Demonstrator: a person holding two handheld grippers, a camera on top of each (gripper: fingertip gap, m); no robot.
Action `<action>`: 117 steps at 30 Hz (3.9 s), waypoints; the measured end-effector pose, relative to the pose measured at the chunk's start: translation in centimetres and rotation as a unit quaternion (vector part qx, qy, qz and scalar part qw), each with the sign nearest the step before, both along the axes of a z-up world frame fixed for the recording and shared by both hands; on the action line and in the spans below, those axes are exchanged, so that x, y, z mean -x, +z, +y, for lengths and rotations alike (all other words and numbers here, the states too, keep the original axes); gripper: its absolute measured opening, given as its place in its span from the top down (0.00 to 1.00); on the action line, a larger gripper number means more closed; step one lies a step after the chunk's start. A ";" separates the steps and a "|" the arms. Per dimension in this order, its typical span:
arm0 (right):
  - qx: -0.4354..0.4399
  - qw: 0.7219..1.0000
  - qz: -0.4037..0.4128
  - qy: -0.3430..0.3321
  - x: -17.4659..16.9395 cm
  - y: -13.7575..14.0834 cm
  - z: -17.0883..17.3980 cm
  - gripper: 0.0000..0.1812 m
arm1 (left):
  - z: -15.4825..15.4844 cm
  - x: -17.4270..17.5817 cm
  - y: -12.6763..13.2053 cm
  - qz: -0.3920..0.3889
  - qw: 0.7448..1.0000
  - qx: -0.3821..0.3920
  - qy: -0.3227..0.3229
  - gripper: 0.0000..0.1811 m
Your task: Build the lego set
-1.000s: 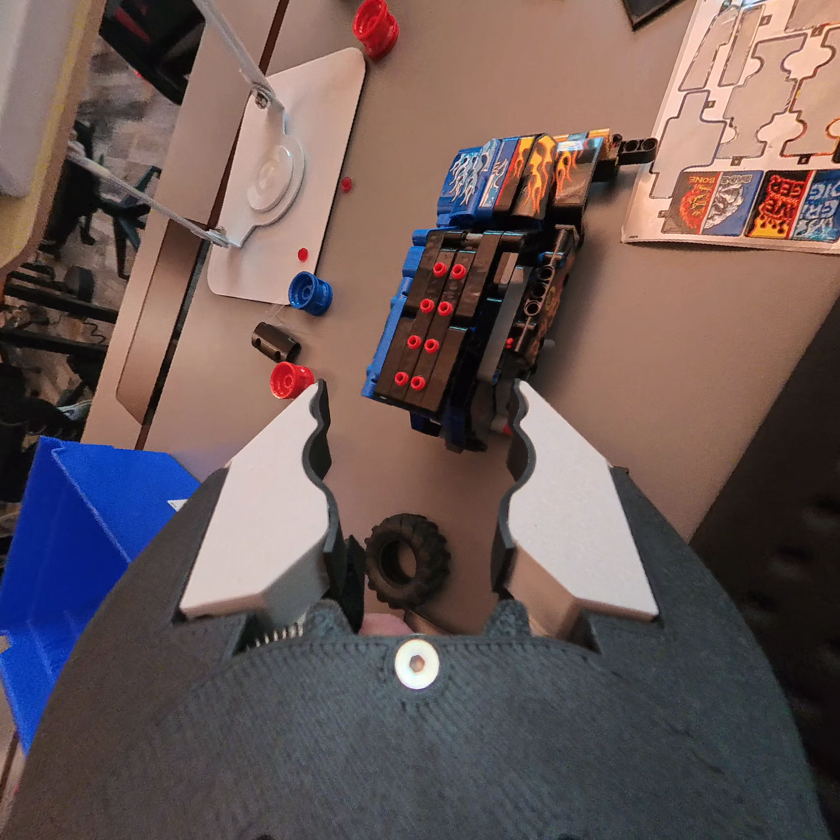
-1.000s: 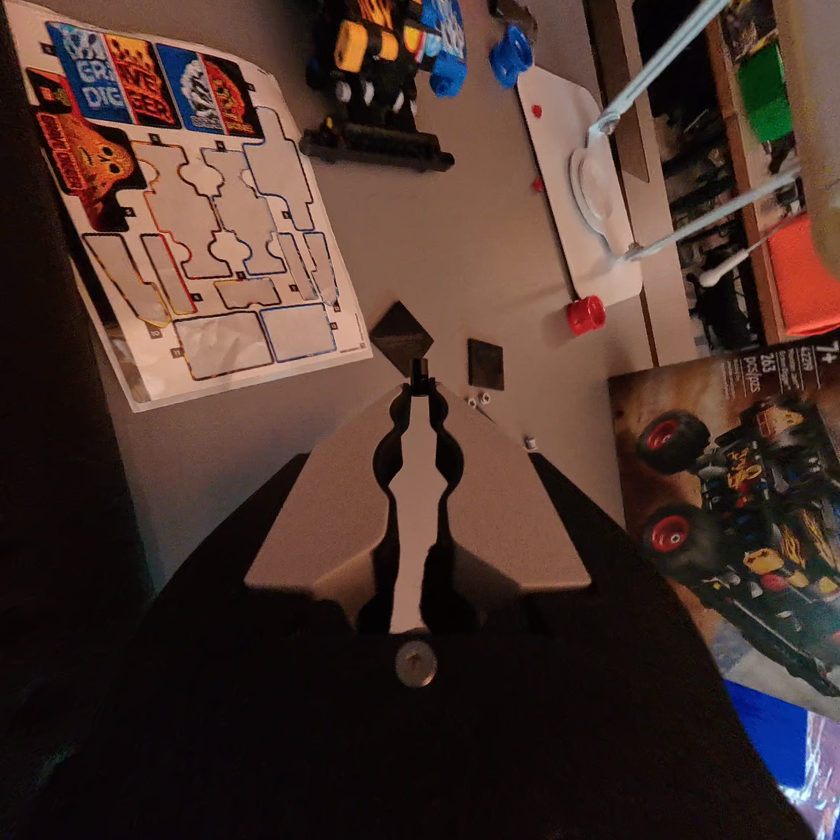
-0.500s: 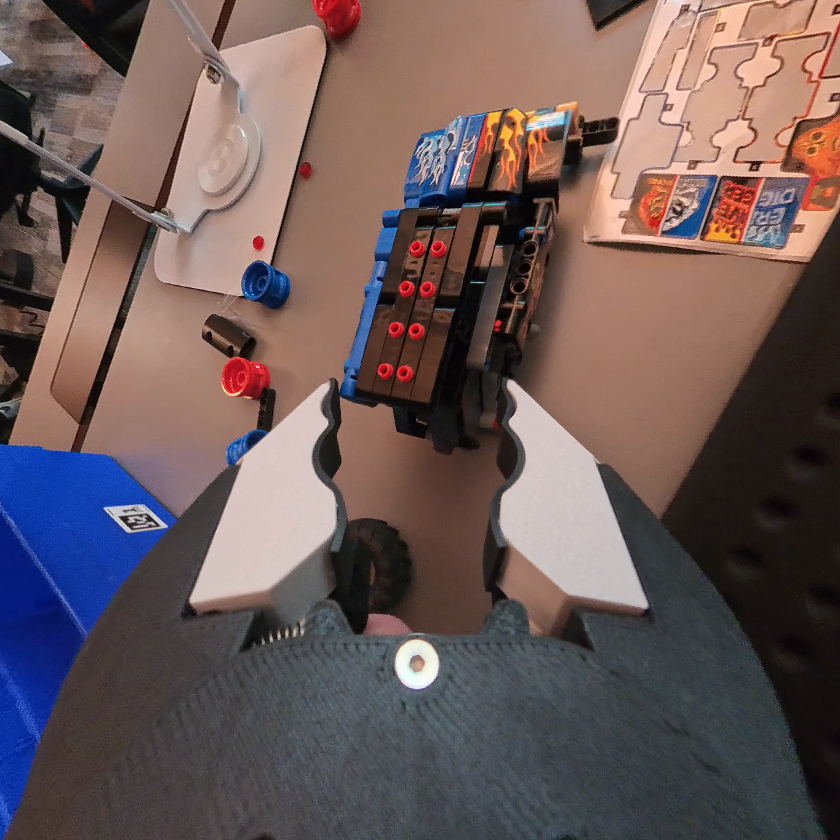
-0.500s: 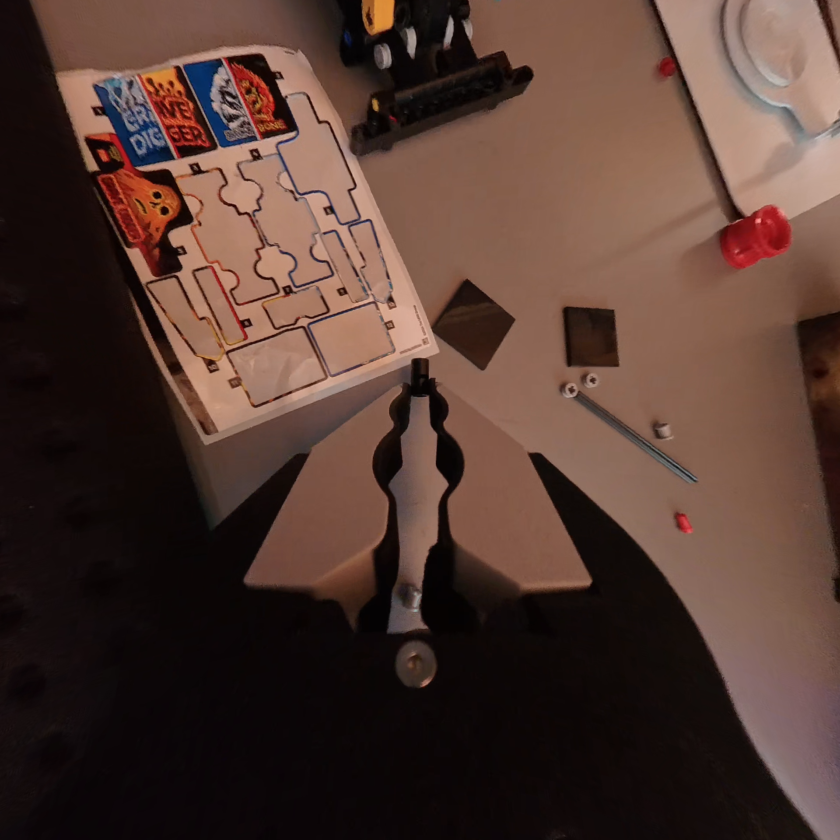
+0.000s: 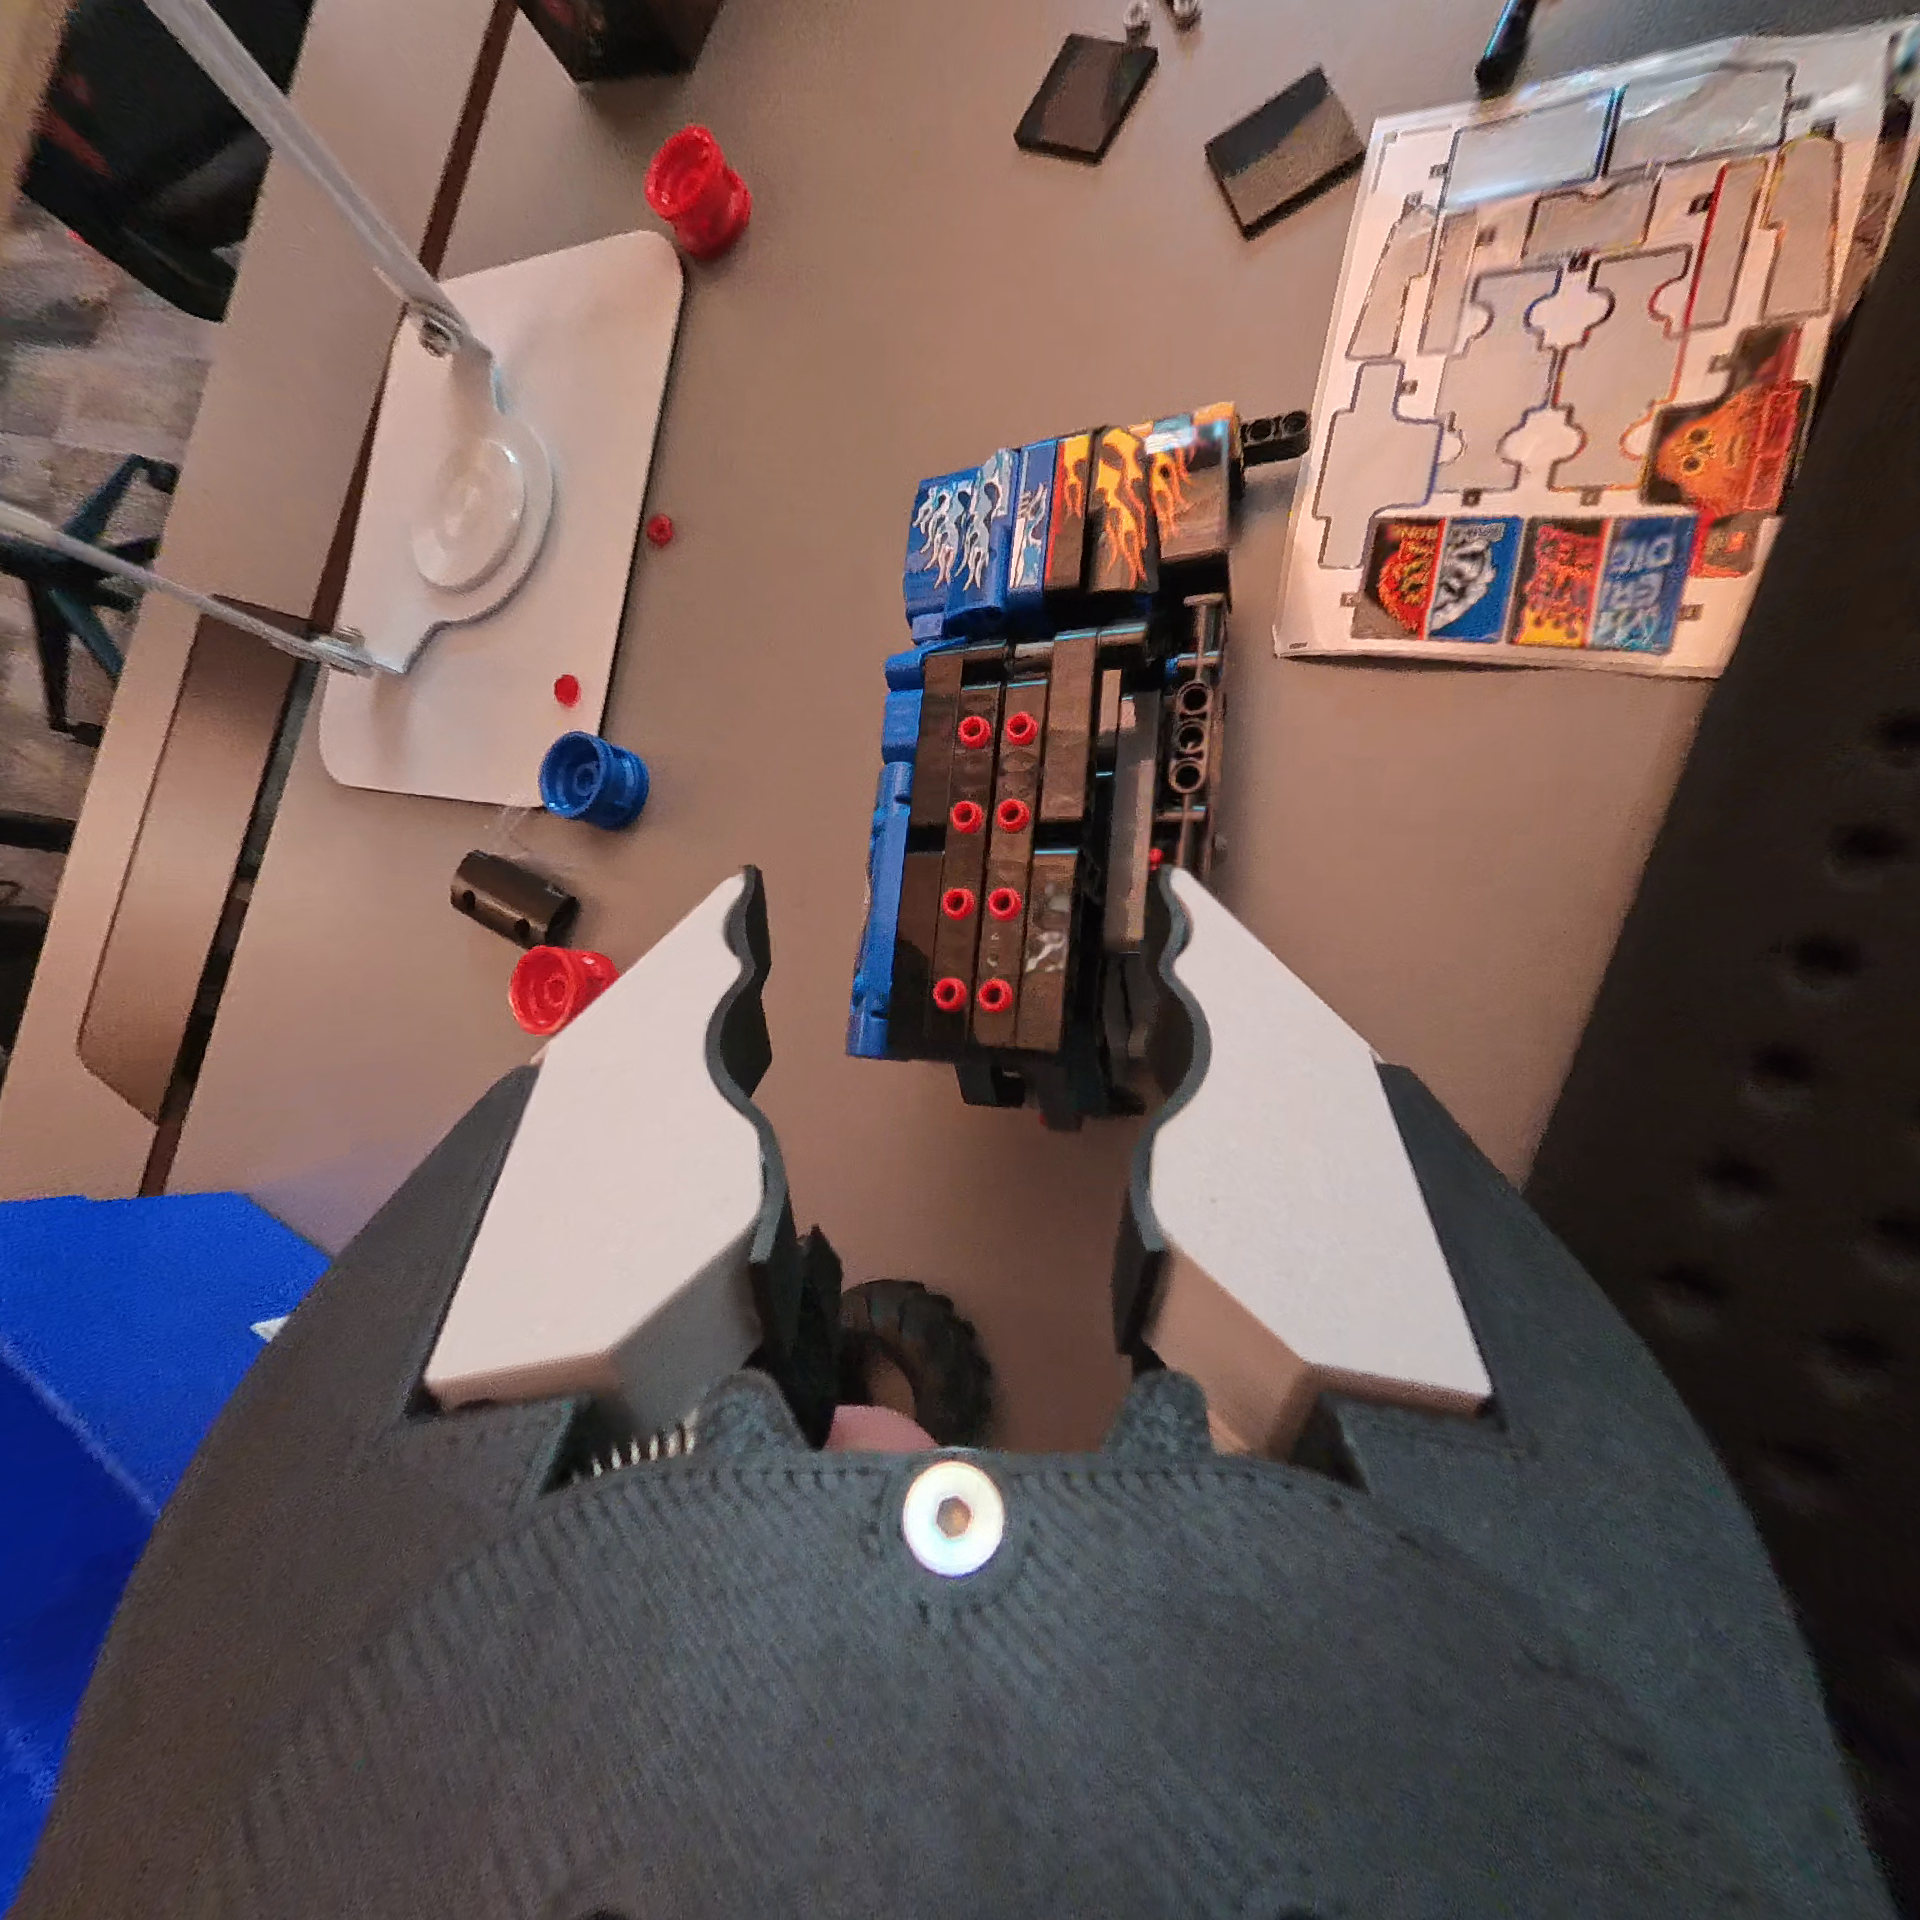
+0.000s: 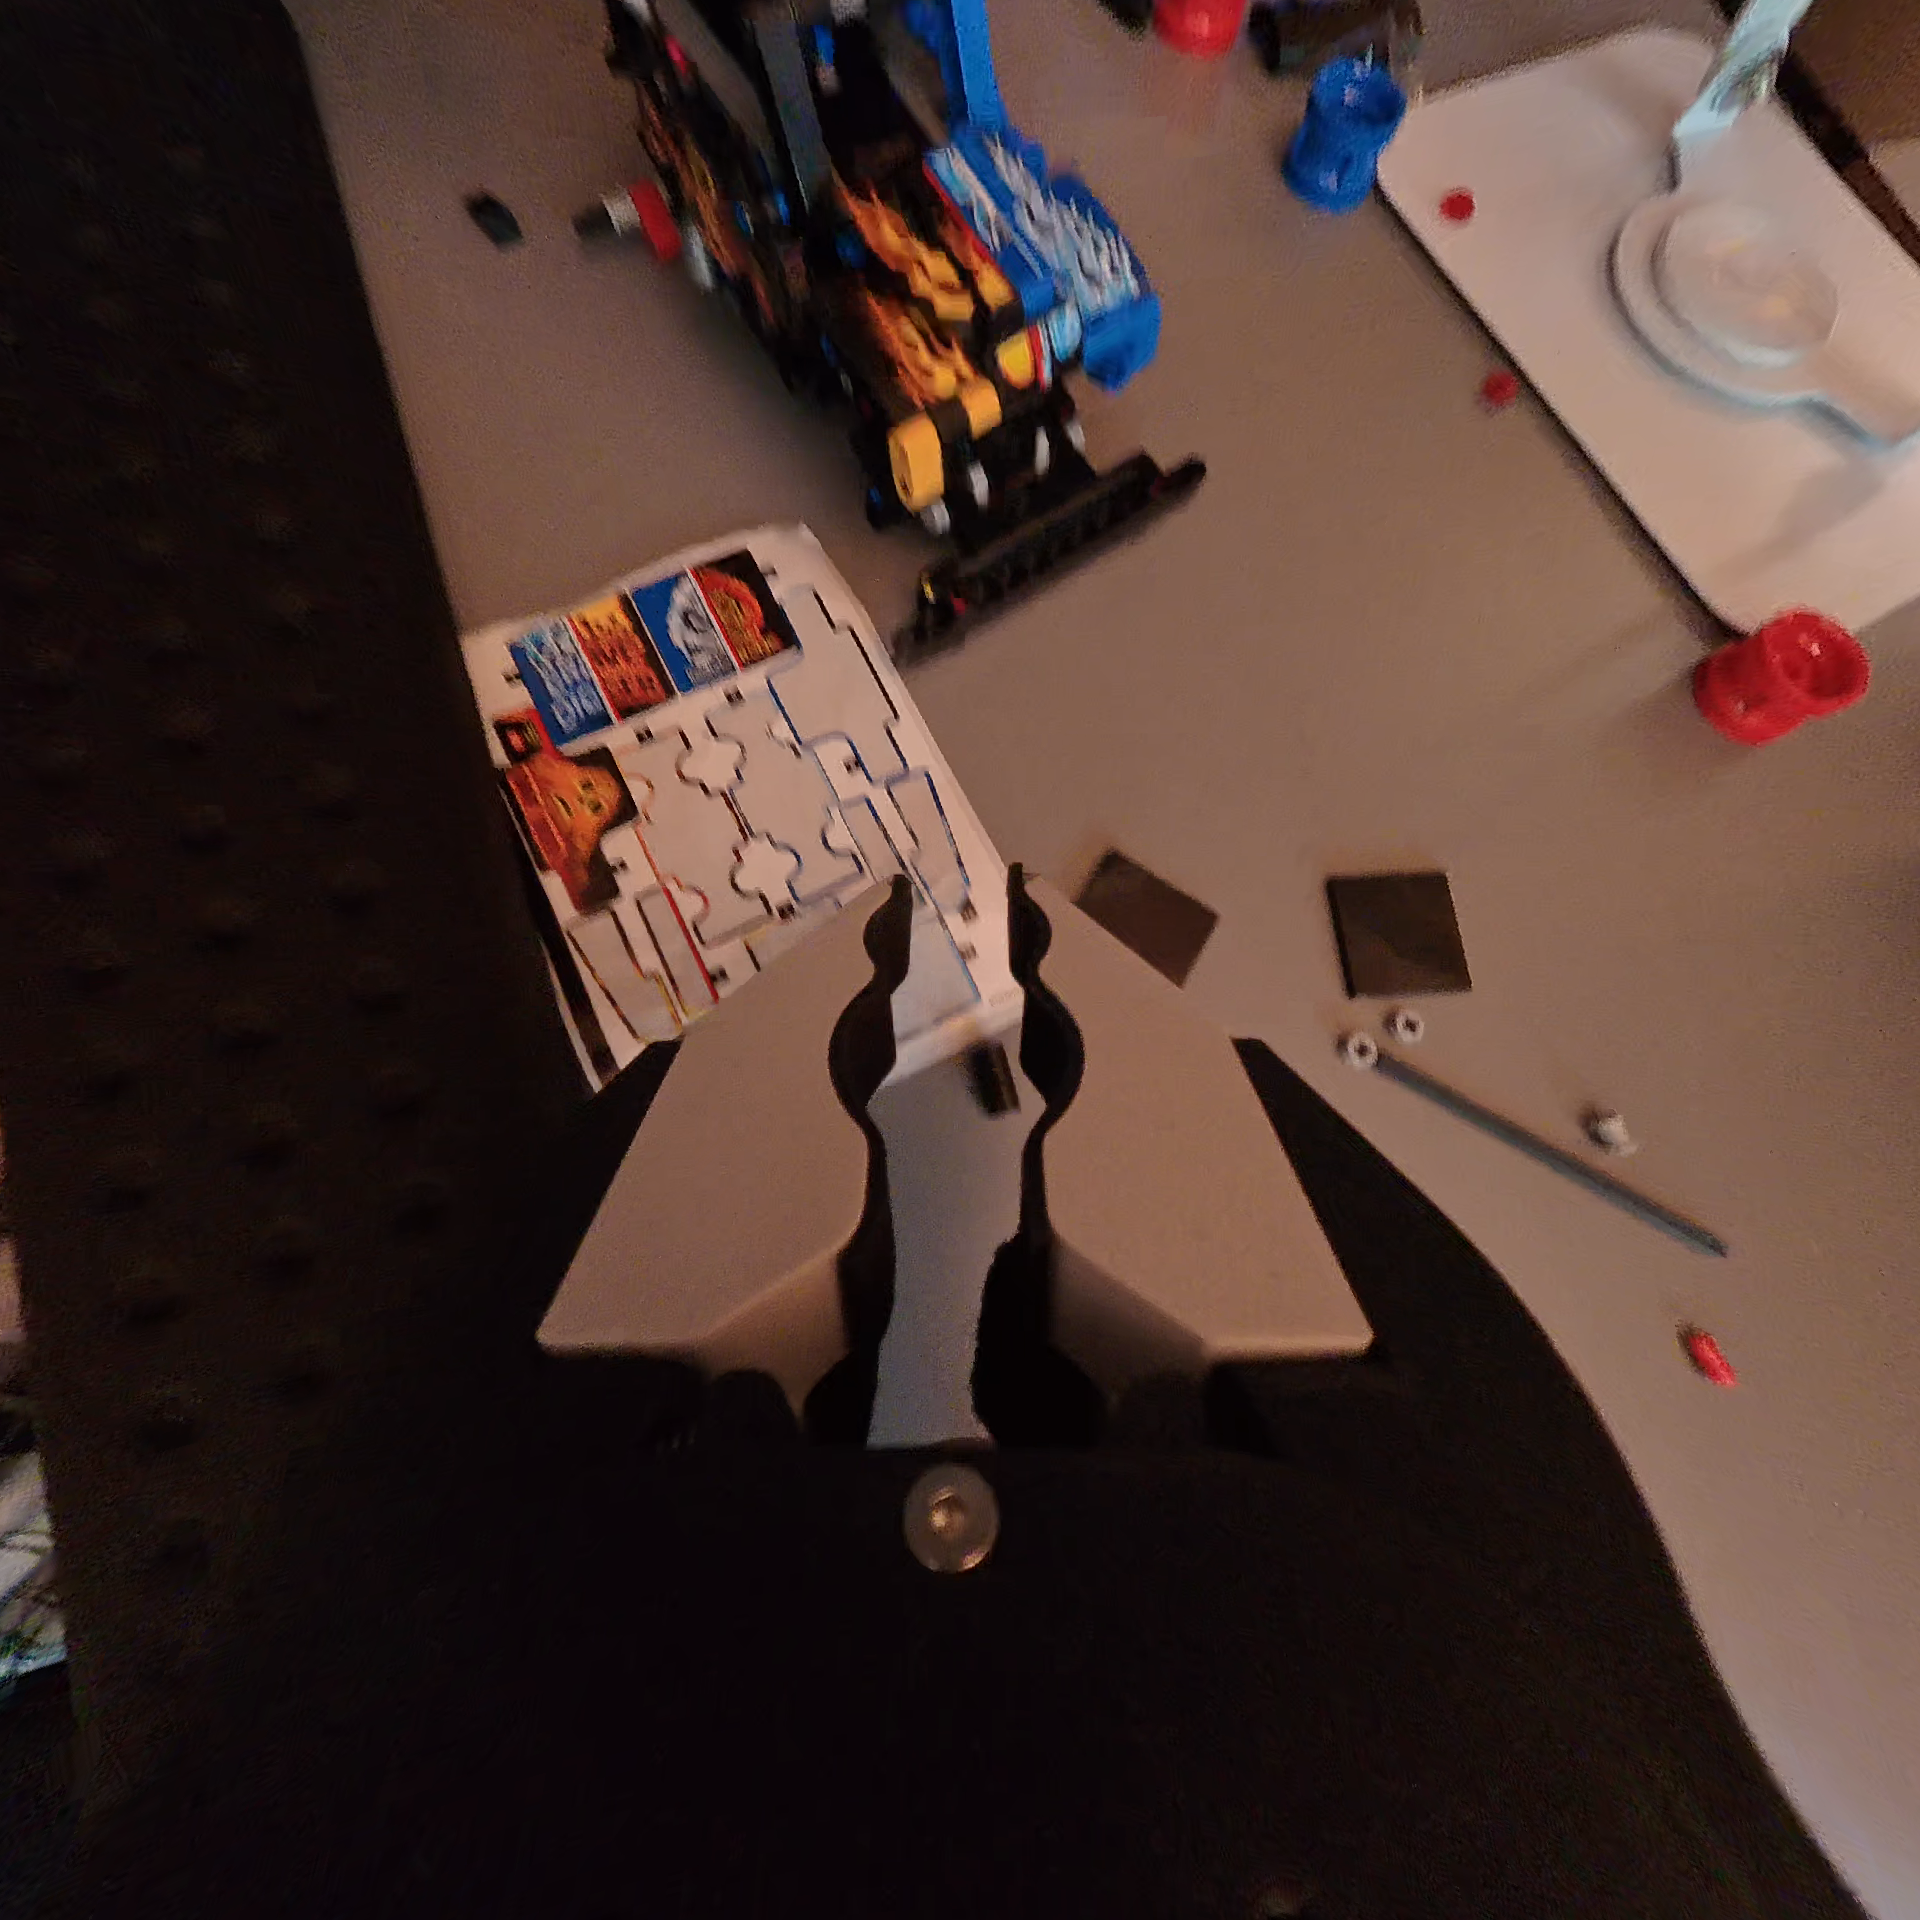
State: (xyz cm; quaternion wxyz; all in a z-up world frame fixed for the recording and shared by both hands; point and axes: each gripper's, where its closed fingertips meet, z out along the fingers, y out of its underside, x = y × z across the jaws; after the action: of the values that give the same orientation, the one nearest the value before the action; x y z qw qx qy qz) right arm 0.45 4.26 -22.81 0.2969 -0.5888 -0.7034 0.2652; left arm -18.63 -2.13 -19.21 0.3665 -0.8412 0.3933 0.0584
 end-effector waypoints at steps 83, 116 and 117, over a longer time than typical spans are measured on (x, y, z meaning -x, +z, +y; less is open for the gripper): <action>-0.173 0.972 0.129 -0.095 12.3 3.1 -0.7 0.97 | 5.8 -4.8 -0.4 -0.078 0.989 -0.080 0.097 0.78; -0.267 0.952 0.104 -0.103 11.9 3.5 0.4 0.97 | 7.1 -5.6 -0.2 -0.091 0.987 -0.080 0.109 0.78; -0.276 0.950 0.103 -0.103 11.9 3.5 0.4 0.97 | 7.1 -5.5 -0.2 -0.090 0.986 -0.080 0.112 0.78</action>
State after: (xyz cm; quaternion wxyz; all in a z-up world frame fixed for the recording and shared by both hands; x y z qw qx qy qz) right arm -11.47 4.67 -19.28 0.5443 -0.5223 -0.6506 0.0878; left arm -13.09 4.99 -19.38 0.4578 -0.8498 0.2556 0.0541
